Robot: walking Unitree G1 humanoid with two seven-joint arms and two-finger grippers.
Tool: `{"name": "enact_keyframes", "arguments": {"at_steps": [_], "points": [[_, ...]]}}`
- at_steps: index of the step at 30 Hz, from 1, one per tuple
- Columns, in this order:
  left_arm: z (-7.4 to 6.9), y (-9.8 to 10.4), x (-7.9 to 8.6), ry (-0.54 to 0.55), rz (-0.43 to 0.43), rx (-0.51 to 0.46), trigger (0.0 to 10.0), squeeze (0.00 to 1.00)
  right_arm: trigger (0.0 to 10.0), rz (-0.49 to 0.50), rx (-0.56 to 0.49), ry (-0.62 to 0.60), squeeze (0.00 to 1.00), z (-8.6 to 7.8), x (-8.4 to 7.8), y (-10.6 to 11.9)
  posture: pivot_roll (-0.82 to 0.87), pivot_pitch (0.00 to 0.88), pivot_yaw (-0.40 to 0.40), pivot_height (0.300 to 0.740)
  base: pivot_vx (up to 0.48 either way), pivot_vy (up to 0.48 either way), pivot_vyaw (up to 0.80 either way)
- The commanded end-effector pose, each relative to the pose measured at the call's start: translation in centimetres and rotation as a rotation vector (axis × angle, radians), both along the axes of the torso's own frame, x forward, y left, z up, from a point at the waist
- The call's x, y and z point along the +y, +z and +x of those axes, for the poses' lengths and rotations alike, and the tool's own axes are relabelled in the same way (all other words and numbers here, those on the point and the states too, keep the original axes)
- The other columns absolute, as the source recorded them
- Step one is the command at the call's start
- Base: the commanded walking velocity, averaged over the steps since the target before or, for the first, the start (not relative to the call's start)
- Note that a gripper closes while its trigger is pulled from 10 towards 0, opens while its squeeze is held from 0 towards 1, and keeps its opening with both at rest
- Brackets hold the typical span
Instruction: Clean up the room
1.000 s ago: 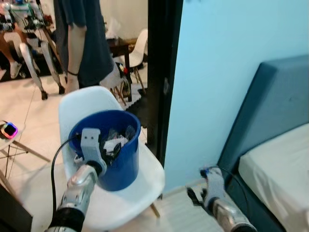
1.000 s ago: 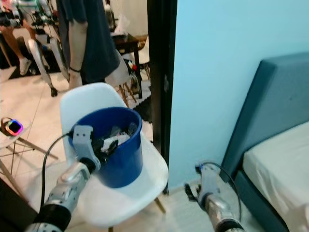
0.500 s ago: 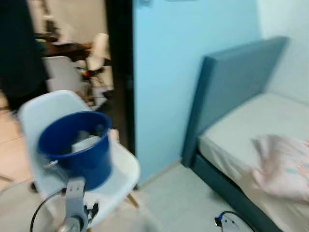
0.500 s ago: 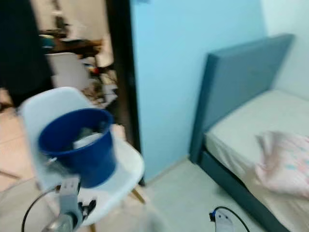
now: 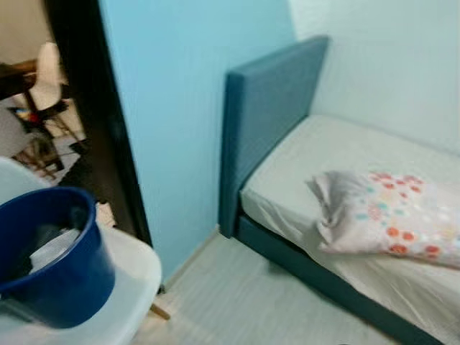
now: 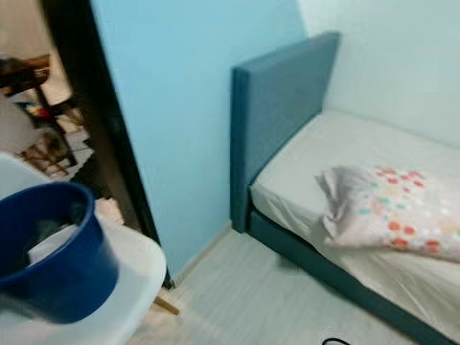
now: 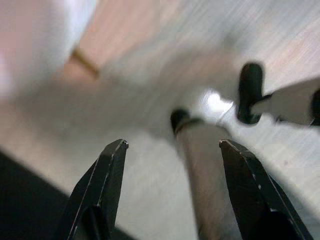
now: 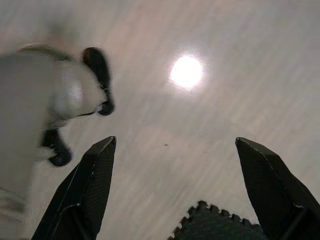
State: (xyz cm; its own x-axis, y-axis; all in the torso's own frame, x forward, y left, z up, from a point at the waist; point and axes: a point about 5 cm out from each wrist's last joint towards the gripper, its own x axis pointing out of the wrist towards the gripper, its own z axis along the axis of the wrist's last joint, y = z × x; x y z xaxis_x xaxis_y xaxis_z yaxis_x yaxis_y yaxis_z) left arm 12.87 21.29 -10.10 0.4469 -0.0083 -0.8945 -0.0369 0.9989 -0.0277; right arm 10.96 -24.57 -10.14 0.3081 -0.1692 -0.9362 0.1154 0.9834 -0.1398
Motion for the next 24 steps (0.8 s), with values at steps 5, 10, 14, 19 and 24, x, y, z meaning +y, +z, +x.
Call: {"name": "enact_keyframes", "arguments": {"at_steps": [5, 10, 14, 19, 24], "points": [[1.7, 0.5, -0.2, -0.024, -0.018, -0.035, 10.0, 0.00, 10.0, -0.004, -0.031, 0.036, 0.00, 1.4, 0.2, 0.3, -0.04, 0.000, -0.033, 0.740, 0.000, 0.000, -0.78], [1.7, 0.5, -0.6, -0.023, -0.021, -0.044, 10.0, 0.00, 10.0, 0.007, -0.041, 0.054, 0.00, 2.3, 1.8, 0.2, -0.04, 0.000, -0.033, 0.740, 0.000, 0.000, -0.78], [1.7, 0.5, -0.6, -0.027, -0.017, -0.042, 10.0, 0.00, 10.0, 0.010, -0.040, 0.060, 0.00, 2.4, 2.3, 0.2, -0.04, 0.000, -0.033, 0.740, 0.000, 0.000, -0.78], [1.1, 0.2, -0.7, -0.030, 0.005, -0.019, 10.0, 0.00, 10.0, 0.019, -0.033, 0.077, 0.00, 2.6, 3.7, 0.0, -0.05, 0.000, -0.033, 0.740, 0.000, 0.000, -0.78], [0.6, -0.1, -1.0, -0.064, 0.062, 0.014, 10.0, 0.00, 10.0, 0.019, -0.024, 0.094, 0.00, 2.5, 4.2, -0.2, -0.04, 0.000, -0.039, 0.740, 0.000, 0.000, -0.78]]}}
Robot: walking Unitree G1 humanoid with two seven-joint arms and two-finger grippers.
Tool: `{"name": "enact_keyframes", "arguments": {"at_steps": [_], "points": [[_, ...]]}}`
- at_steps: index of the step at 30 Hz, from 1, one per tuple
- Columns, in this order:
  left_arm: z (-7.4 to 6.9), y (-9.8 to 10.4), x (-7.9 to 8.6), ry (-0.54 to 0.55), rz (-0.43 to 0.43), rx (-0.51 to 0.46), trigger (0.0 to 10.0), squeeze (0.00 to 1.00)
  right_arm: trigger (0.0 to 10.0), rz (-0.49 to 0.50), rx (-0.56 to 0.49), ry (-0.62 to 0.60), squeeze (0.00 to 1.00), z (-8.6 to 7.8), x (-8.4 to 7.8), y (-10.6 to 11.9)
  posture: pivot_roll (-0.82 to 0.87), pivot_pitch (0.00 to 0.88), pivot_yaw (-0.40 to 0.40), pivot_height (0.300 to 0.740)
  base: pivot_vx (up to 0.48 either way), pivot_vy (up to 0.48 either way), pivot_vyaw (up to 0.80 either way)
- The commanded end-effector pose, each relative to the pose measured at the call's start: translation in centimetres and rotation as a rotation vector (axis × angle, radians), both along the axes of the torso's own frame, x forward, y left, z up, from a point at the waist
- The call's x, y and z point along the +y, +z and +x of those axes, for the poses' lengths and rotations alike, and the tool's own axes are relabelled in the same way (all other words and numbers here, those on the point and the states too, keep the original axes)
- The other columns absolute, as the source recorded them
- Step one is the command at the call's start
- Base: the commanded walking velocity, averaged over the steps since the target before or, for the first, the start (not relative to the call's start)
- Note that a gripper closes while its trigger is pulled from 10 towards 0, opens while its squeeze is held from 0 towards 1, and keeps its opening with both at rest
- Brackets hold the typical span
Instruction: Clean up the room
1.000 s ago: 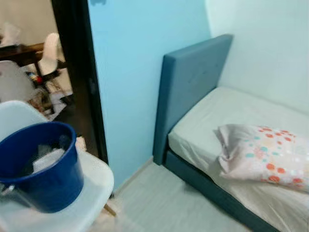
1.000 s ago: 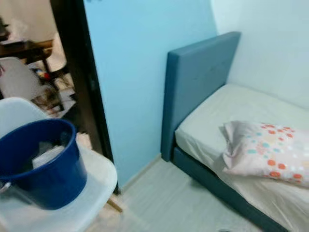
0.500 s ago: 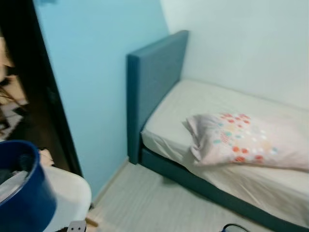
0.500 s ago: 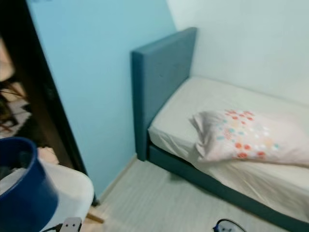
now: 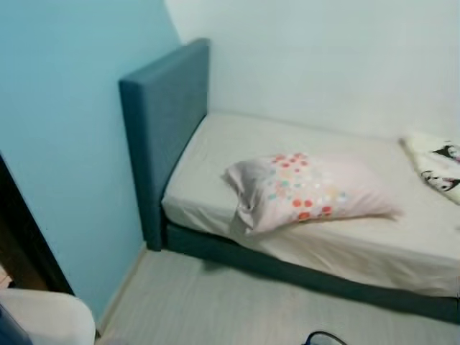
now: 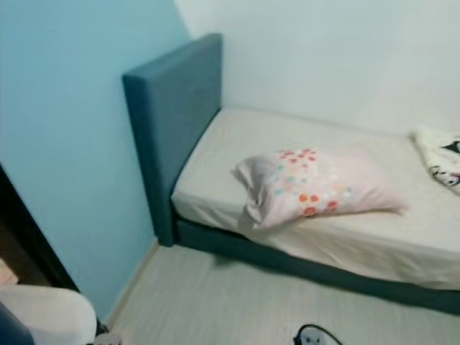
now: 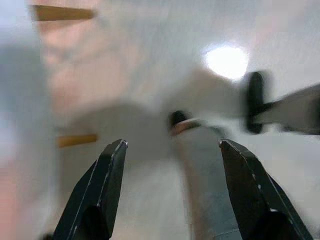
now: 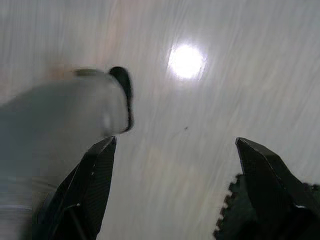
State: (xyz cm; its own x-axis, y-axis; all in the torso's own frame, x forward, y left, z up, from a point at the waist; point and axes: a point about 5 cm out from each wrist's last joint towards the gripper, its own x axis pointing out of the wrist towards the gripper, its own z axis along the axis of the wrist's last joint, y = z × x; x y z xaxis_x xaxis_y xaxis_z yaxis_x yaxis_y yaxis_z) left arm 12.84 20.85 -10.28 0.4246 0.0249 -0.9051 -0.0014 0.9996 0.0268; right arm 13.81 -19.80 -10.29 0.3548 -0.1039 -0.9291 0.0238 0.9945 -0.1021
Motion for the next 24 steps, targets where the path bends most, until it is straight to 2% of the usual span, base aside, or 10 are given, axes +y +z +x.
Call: {"name": "enact_keyframes", "arguments": {"at_steps": [1, 4, 5, 7, 9, 11, 16, 18, 21, 24], "points": [[0.9, 0.1, -1.0, -0.027, 0.004, -0.013, 10.0, 0.00, 10.0, -0.017, 0.011, 0.002, 0.00, -0.3, -0.5, 0.0, -0.04, 0.000, -0.039, 0.740, 0.000, 0.000, -0.78], [1.1, 0.1, -1.3, -0.026, 0.001, -0.015, 10.0, 0.00, 10.0, -0.017, 0.010, 0.004, 0.00, -0.3, -0.5, 0.0, -0.04, 0.000, -0.039, 0.740, 0.000, 0.000, -0.78], [1.9, 0.2, -2.5, -0.016, -0.019, -0.026, 10.0, 0.00, 10.0, -0.023, 0.006, 0.019, 0.00, -0.2, -0.5, 0.0, -0.04, 0.000, -0.038, 0.740, 0.000, 0.000, -0.78], [2.2, 0.3, -2.9, -0.013, -0.026, -0.030, 10.0, 0.00, 10.0, -0.025, 0.004, 0.024, 0.00, -0.1, -0.5, 0.0, -0.04, 0.000, -0.038, 0.740, 0.000, 0.000, -0.78], [3.0, 0.4, -4.7, -0.028, -0.040, -0.042, 10.0, 0.00, 10.0, -0.029, -0.001, 0.034, 0.00, 0.0, -0.4, 0.1, -0.04, 0.000, -0.037, 0.740, 0.000, 0.000, -0.78], [3.2, 0.5, -5.4, -0.034, -0.045, -0.046, 10.0, 0.00, 10.0, -0.030, -0.003, 0.036, 0.00, 0.1, -0.4, 0.1, -0.04, 0.000, -0.037, 0.740, 0.000, 0.000, -0.78], [3.3, 0.5, -6.8, -0.055, -0.052, -0.047, 10.0, 0.00, 10.0, -0.037, 0.003, 0.049, 0.00, -0.2, -0.7, 0.0, -0.04, 0.000, -0.040, 0.740, 0.000, 0.000, -0.78], [3.3, 0.5, -6.8, -0.055, -0.052, -0.047, 10.0, 0.00, 10.0, -0.037, 0.003, 0.049, 0.00, -0.2, -0.7, 0.0, -0.04, 0.000, -0.040, 0.740, 0.000, 0.000, -0.78], [3.2, 0.5, -8.1, -0.090, -0.057, -0.047, 10.0, 0.00, 10.0, -0.039, 0.005, 0.043, 0.00, -0.8, -1.3, 0.0, -0.04, 0.000, -0.042, 0.740, 0.000, 0.000, -0.78], [3.2, 0.5, -8.1, -0.095, -0.056, -0.047, 10.0, 0.00, 10.0, -0.040, 0.001, 0.042, 0.00, -0.8, -1.4, 0.0, -0.04, 0.000, -0.042, 0.740, 0.178, 0.000, -0.26]]}}
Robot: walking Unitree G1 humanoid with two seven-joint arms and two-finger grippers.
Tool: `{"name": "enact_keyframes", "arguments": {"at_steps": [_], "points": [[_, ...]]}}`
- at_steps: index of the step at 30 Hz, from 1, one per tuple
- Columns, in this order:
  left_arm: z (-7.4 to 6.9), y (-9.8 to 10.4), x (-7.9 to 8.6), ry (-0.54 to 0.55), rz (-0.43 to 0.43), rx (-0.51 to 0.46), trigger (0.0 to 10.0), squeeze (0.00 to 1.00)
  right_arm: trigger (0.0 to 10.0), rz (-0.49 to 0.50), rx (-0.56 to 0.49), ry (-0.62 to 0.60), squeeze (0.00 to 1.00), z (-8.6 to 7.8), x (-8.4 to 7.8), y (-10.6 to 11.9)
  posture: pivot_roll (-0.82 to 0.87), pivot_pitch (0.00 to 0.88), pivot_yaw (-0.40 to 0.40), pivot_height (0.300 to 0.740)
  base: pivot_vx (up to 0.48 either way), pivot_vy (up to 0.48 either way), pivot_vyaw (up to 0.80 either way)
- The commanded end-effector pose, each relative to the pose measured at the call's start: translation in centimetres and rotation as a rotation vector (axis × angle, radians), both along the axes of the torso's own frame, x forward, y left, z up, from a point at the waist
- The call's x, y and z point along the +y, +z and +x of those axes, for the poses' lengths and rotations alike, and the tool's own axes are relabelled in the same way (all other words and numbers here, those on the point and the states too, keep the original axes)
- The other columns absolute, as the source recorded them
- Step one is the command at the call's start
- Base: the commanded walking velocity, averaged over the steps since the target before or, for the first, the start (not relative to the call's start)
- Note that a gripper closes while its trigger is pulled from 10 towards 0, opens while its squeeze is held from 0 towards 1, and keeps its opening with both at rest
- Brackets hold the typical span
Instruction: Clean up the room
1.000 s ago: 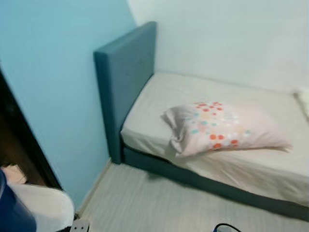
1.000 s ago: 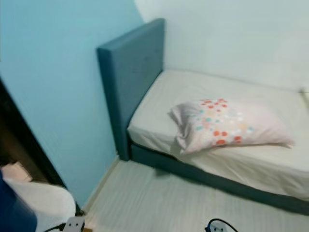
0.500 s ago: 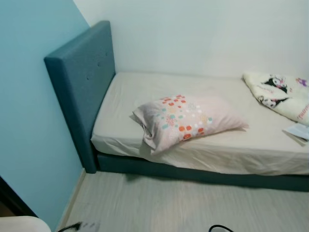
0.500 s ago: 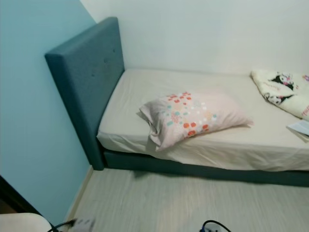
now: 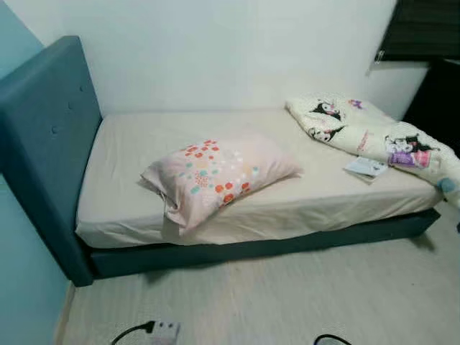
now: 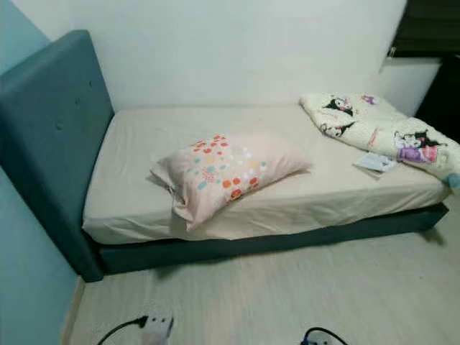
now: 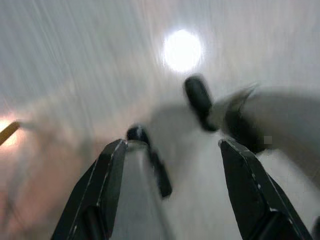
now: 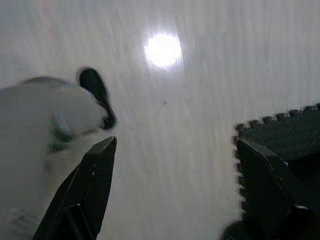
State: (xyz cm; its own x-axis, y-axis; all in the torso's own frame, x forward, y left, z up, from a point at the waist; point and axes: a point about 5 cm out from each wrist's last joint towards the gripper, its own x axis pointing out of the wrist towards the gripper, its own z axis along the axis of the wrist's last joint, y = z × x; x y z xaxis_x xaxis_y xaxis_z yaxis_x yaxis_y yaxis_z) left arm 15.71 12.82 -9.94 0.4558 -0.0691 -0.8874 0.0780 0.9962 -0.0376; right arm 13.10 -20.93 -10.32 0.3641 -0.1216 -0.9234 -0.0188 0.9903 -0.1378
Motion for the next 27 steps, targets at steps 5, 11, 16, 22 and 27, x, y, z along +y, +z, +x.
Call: {"name": "enact_keyframes", "arguments": {"at_steps": [5, 11, 16, 22, 27], "points": [[0.1, 0.0, 0.9, -0.027, 0.023, -0.006, 10.0, 0.00, 10.0, -0.007, -0.004, 0.010, 0.00, 0.6, -0.1, 0.2, -0.04, 0.000, -0.043, 0.740, 0.350, 0.000, 0.00], [0.0, 0.0, 1.2, -0.034, 0.022, -0.007, 10.0, 0.00, 10.0, -0.008, -0.018, 0.024, 0.00, 1.6, 0.5, 0.5, -0.05, 0.000, -0.042, 0.740, 0.373, 0.000, 0.00], [-0.1, 0.0, 1.2, -0.033, 0.019, -0.012, 10.0, 0.00, 10.0, -0.017, -0.010, 0.030, 0.00, 1.1, 0.1, 0.4, -0.05, 0.000, -0.042, 0.740, 0.384, 0.000, 0.00], [-0.1, 0.0, 1.3, -0.025, 0.014, -0.018, 10.0, 0.00, 10.0, -0.022, 0.003, 0.026, 0.00, 0.4, -0.4, 0.2, -0.05, 0.000, -0.041, 0.740, 0.391, 0.000, 0.00], [-0.2, 0.0, 1.4, -0.022, 0.015, -0.016, 10.0, 0.00, 10.0, -0.020, 0.010, 0.030, 0.00, 0.4, -0.3, 0.2, -0.05, 0.000, -0.040, 0.740, 0.391, 0.000, -0.46]]}}
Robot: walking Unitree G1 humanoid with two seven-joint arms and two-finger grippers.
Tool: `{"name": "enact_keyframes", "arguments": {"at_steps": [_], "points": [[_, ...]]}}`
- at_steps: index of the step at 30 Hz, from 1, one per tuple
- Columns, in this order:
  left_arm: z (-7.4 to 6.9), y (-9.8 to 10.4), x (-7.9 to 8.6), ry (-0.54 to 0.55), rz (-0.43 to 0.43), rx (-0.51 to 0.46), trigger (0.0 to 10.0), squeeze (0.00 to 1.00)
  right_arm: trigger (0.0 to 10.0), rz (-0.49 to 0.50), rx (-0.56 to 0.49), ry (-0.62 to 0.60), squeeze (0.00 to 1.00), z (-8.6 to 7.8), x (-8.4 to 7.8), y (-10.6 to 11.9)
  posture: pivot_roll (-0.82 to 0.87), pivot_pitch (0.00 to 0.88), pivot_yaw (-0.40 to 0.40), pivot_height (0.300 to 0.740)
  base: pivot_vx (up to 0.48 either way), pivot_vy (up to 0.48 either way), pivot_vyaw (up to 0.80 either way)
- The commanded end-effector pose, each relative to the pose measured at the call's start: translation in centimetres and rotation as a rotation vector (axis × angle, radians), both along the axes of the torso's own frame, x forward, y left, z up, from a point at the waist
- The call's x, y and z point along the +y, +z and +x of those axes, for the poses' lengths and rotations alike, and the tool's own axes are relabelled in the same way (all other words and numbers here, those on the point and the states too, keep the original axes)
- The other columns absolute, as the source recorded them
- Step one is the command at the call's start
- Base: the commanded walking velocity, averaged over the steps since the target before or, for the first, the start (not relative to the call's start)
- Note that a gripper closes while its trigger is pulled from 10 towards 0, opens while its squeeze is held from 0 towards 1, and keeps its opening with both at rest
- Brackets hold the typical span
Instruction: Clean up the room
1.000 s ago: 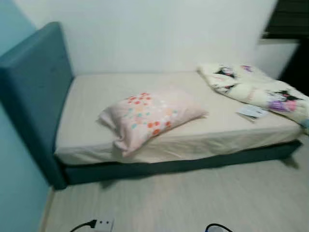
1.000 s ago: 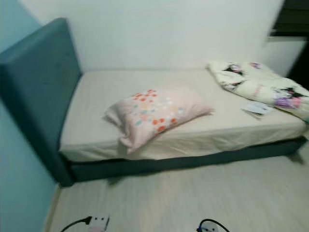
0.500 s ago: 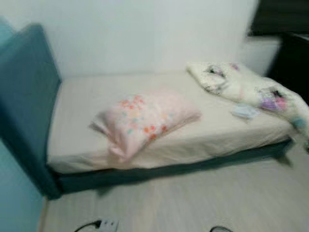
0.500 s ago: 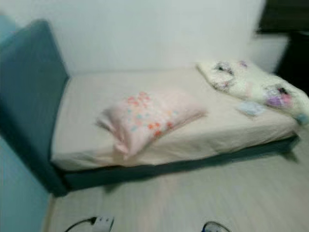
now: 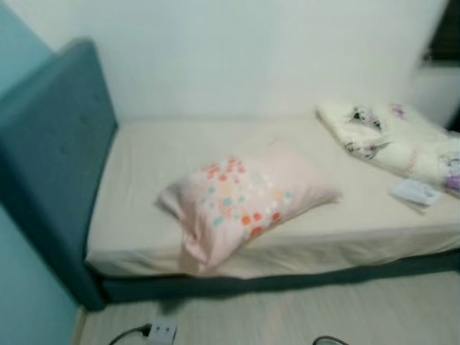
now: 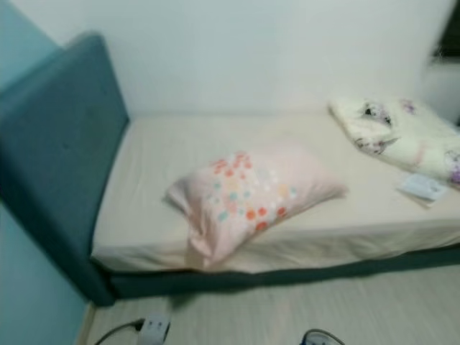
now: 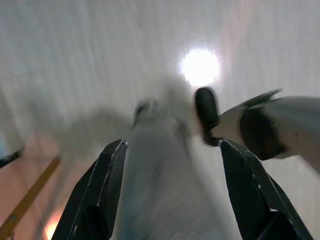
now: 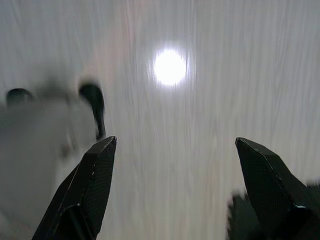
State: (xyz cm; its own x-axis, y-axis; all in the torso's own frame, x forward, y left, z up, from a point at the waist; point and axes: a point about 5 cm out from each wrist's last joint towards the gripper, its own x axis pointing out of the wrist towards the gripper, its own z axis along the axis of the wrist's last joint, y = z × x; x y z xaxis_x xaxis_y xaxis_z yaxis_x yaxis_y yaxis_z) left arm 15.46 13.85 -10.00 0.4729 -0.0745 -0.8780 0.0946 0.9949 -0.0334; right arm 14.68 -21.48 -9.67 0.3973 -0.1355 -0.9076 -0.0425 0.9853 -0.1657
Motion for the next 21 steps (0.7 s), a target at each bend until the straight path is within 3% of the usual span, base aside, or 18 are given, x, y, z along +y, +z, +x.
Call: {"name": "enact_keyframes", "arguments": {"at_steps": [1, 5, 21], "points": [[0.04, 0.00, 0.43, -0.005, 0.013, 0.005, 10.0, 0.00, 10.0, 0.007, 0.042, 0.001, 0.00, -1.11, 0.33, -0.47, -0.05, 0.000, -0.039, 0.740, 0.390, 0.000, -0.76], [0.01, -0.01, 0.44, -0.004, 0.012, 0.006, 10.0, 0.00, 10.0, 0.009, 0.037, 0.004, 0.00, -0.81, 0.54, -0.41, -0.05, 0.000, -0.039, 0.740, 0.392, 0.000, -0.76], [-0.02, -0.02, 0.67, -0.014, 0.020, 0.010, 10.0, 0.00, 10.0, 0.042, 0.020, 0.011, 0.00, -0.71, 1.07, -0.44, -0.04, 0.000, -0.031, 0.740, 0.387, 0.000, 0.05]]}}
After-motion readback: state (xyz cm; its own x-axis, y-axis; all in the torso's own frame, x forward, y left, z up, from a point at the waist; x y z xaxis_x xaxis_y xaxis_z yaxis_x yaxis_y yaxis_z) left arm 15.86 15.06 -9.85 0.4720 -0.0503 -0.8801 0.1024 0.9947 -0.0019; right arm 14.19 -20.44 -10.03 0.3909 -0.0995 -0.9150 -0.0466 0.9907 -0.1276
